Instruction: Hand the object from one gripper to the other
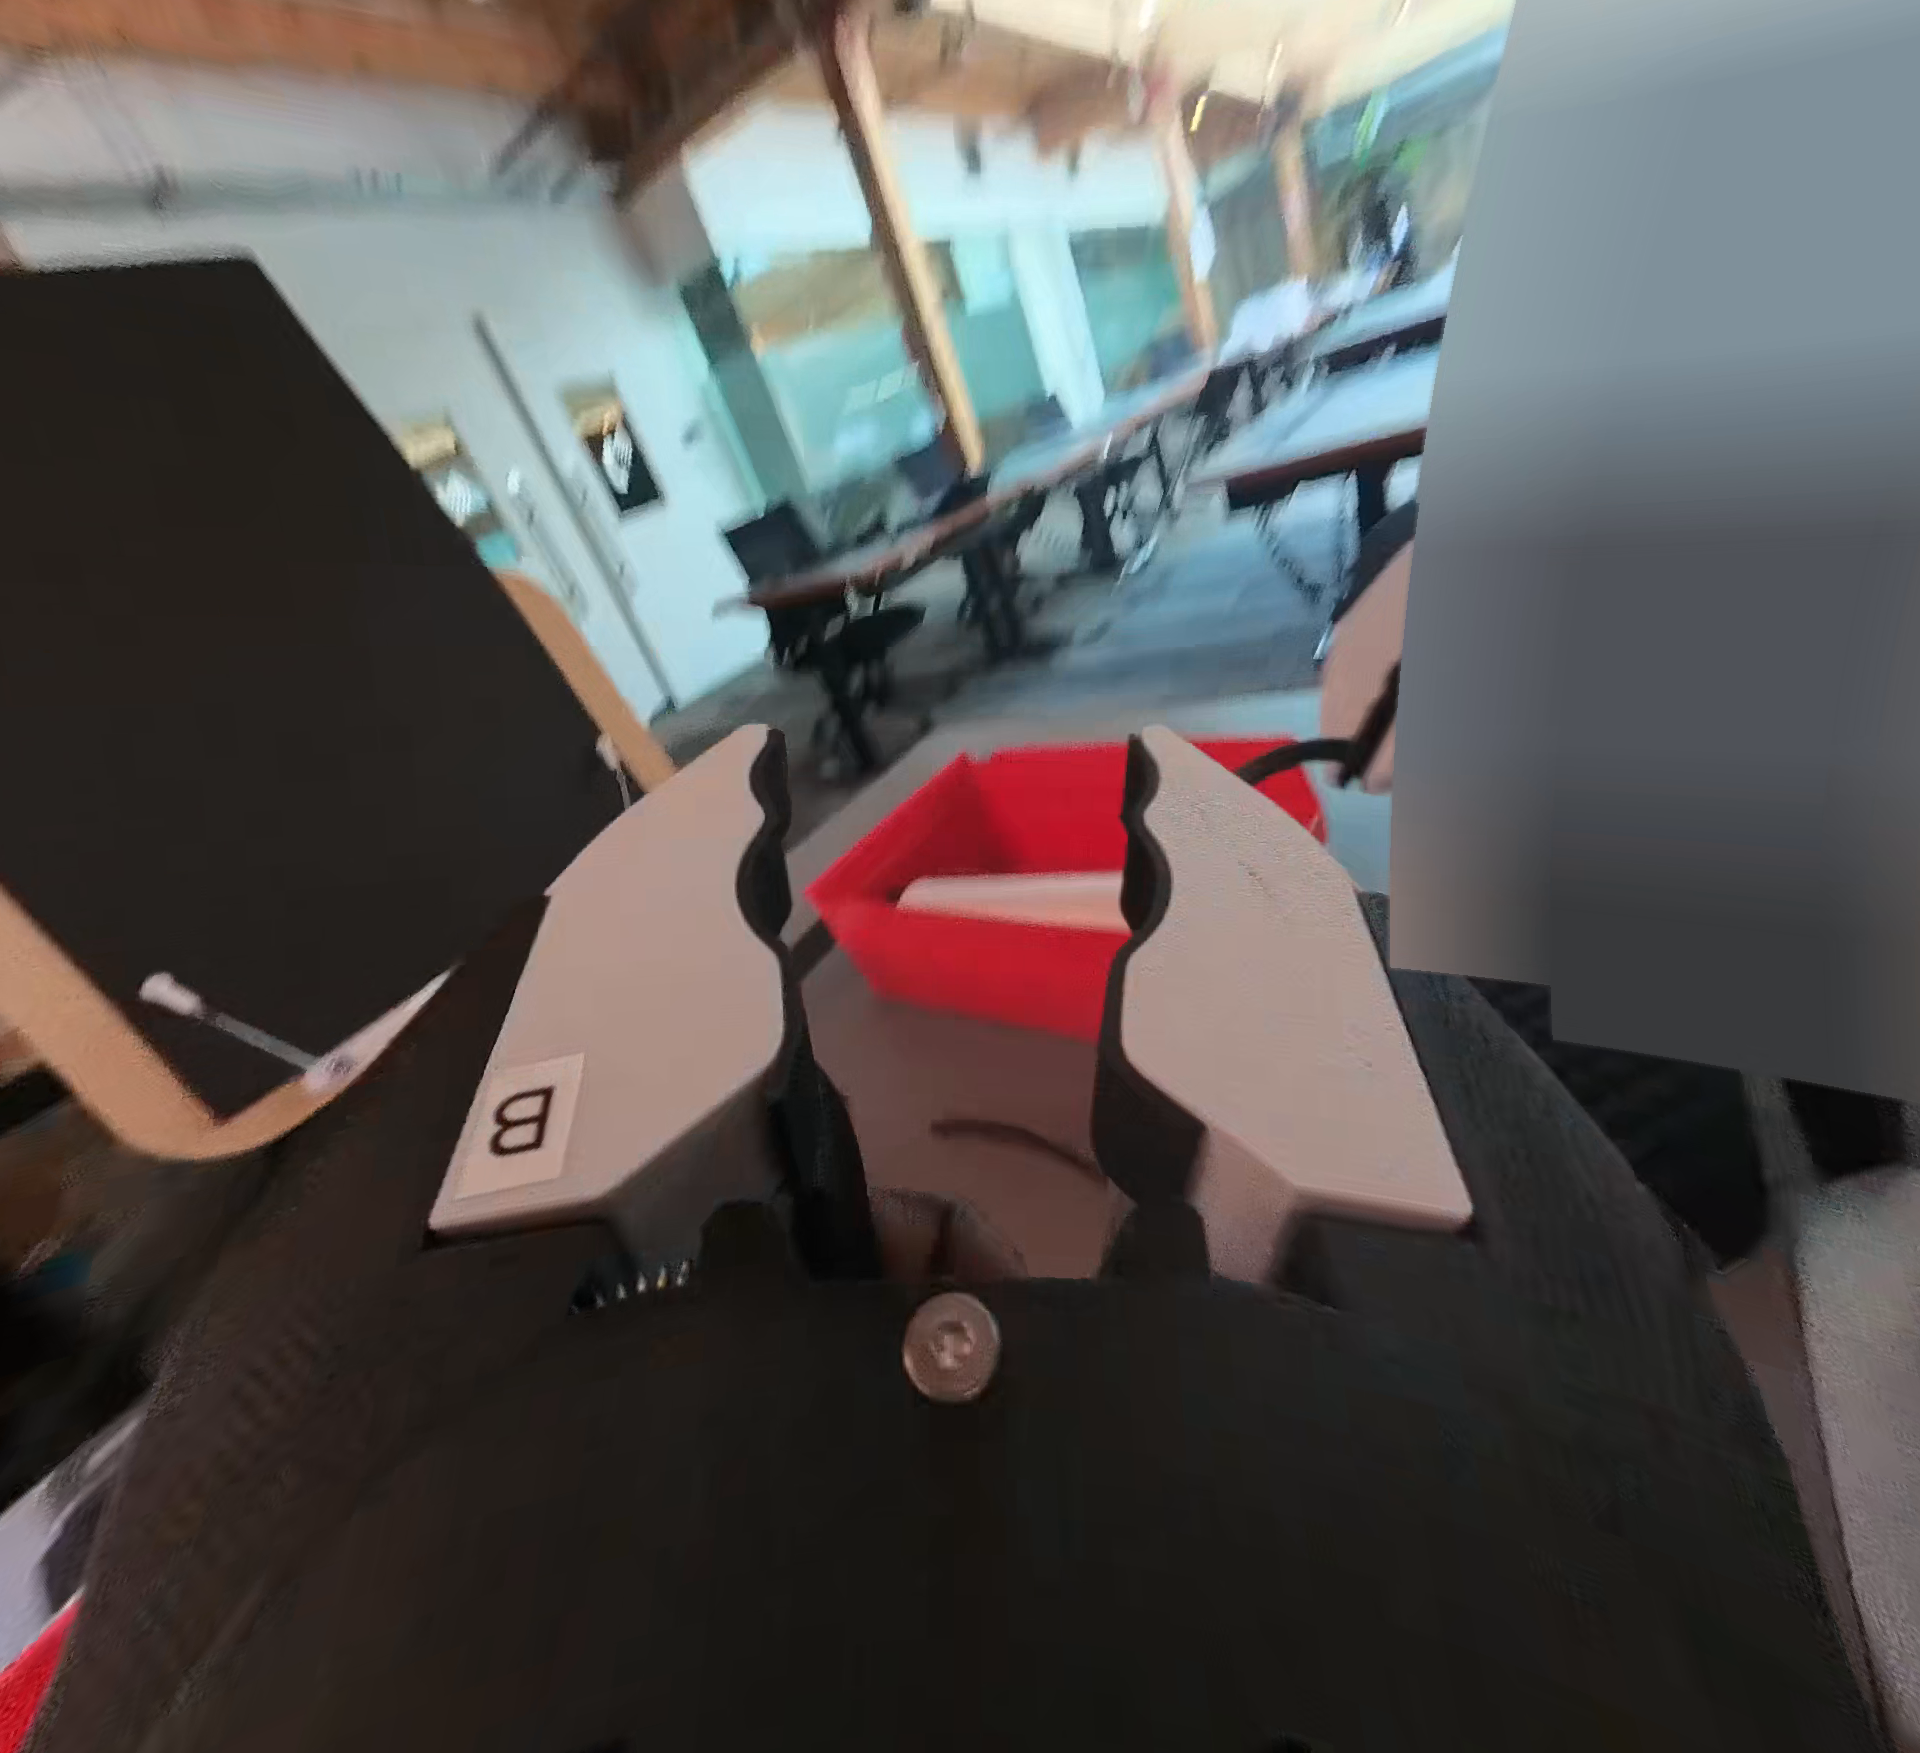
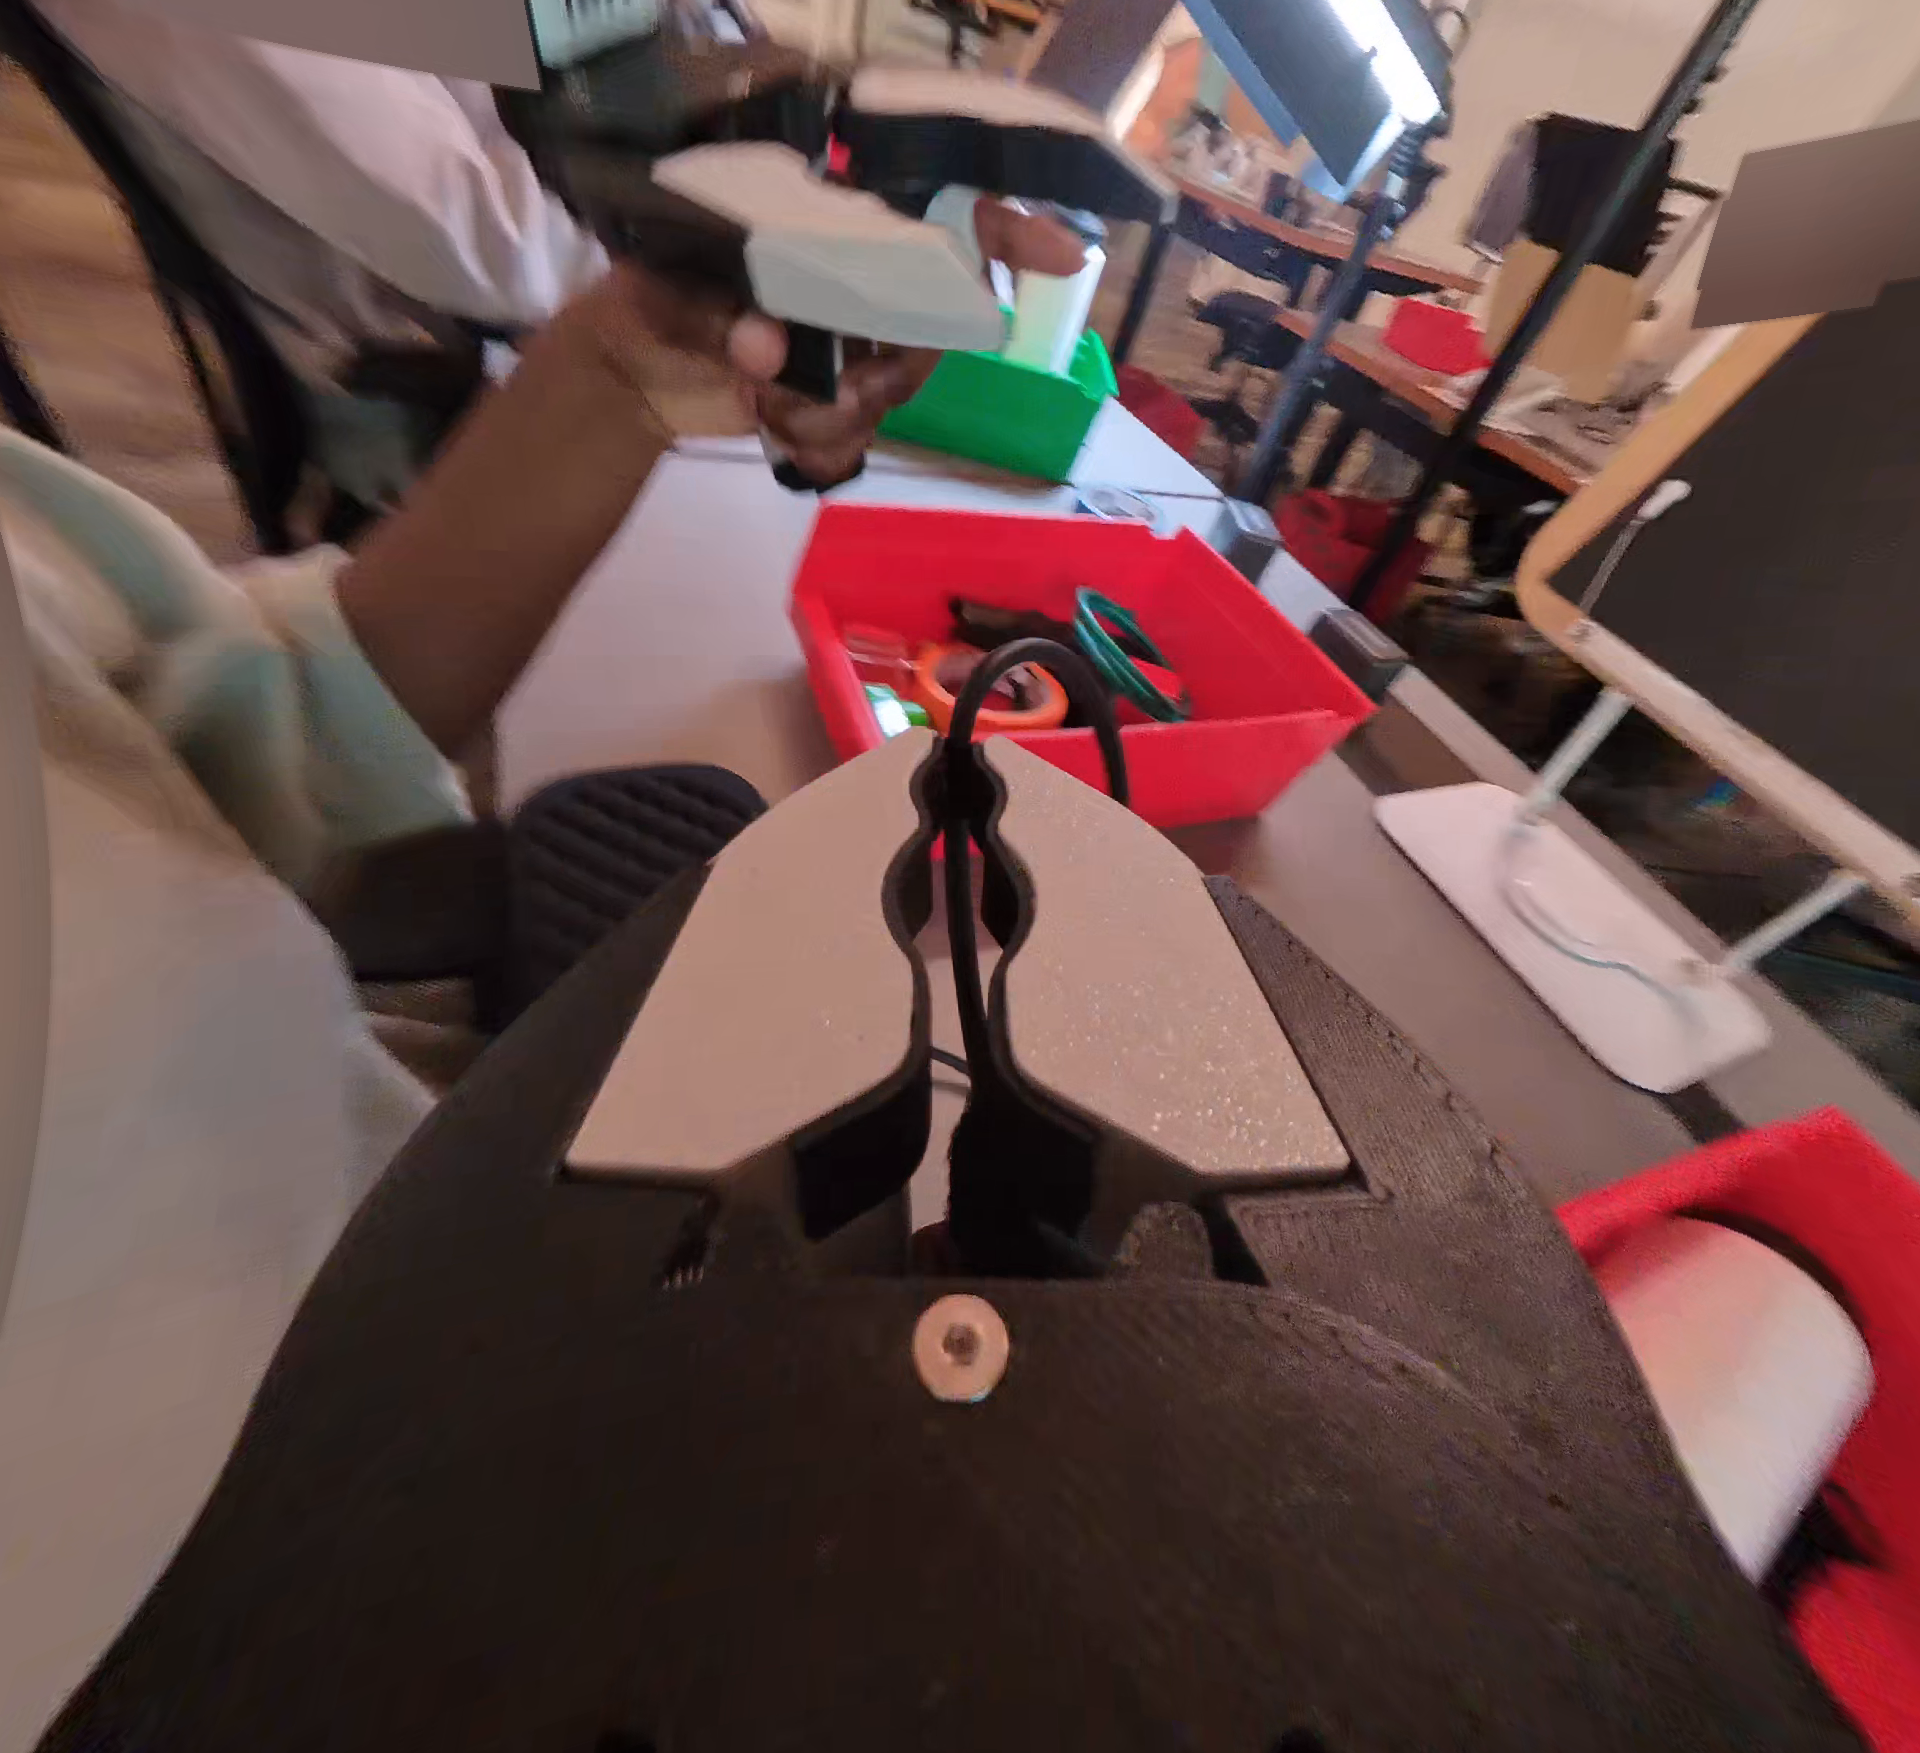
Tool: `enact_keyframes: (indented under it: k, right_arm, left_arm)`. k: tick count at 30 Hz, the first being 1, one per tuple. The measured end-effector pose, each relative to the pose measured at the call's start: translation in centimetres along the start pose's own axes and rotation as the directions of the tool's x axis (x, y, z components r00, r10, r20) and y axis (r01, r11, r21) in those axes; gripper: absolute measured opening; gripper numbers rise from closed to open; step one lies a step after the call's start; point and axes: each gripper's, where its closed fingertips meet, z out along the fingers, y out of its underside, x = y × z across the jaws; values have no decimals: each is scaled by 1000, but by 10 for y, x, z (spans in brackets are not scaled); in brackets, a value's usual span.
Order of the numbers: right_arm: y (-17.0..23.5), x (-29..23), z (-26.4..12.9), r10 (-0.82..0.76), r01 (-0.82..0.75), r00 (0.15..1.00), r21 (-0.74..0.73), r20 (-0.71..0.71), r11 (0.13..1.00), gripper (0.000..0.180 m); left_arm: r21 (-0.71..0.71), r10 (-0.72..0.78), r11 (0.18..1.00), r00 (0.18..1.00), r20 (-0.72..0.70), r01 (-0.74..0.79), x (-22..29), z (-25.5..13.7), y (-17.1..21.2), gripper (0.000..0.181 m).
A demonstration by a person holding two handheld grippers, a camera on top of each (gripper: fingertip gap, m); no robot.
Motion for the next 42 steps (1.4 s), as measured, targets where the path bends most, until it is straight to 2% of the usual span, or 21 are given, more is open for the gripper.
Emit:
enact_keyframes:
  k: [3, 7, 9, 13, 16, 19, 21, 23, 24, 26, 27, 29, 35, 42]
  right_arm:
    - [-22, 2, -16, 105, -115, 987, 82, 122, 990, 3]
    - [-47, 7, -29, 161, -196, 965, 161, 208, 967, 4]
    - [-59, 8, -32, 157, -204, 961, 195, 229, 959, 3]
    - [-80, 15, -37, 121, -166, 976, 252, 183, 953, 3]
    - [-98, 20, -46, 104, -147, 983, 311, 150, 939, 3]
    - [-114, 23, -57, 83, -122, 989, 367, 120, 922, 3]
    - [-122, 23, -63, 70, -109, 991, 394, 110, 913, 3]
    - [-128, 24, -69, 58, -90, 994, 411, 90, 907, 3]
    - [-129, 25, -73, 53, -80, 996, 416, 77, 906, 3]
    - [-131, 27, -82, 47, -64, 998, 427, 52, 902, 3]
    - [-131, 29, -87, 47, -58, 998, 434, 36, 899, 3]
    - [-129, 34, -98, 49, -43, 999, 447, -1, 893, 3]
    - [-109, 45, -132, 95, -33, 990, 475, -108, 879, 3]
    - [-47, 63, -136, 173, -68, 951, 371, -256, 926, 4]
  left_arm:
    - [134, 48, 990, 999, 0, -48, 14, -18, -10, 62]
    - [125, 30, 992, 999, 37, -34, 48, -1, 12, 62]
    - [105, -73, 992, 996, 42, 68, 61, 15, 28, 62]
    - [15, -316, 948, 948, -47, 317, 86, 40, 60, 66]
    - [-155, -245, 957, 969, 26, 246, 91, 49, 96, 71]
    - [-257, -260, 933, 966, 6, 252, 111, 57, 120, 72]
    - [-320, -211, 925, 977, 17, 205, 123, 64, 138, 72]
    - [-339, -130, 930, 990, 46, 138, 123, 69, 147, 64]
    - [-336, -94, 935, 993, 76, 114, 117, 69, 147, 49]
    - [-318, -61, 944, 993, 105, 92, 103, 67, 137, 10]
    - [-298, -68, 950, 993, 98, 95, 97, 66, 129, 6]
    - [-271, -75, 958, 994, 78, 94, 84, 66, 112, 6]
    - [-212, 36, 977, 997, 65, -22, 31, 69, 51, 6]
    - [-182, 106, 978, 994, 0, -104, -11, 81, -24, 6]
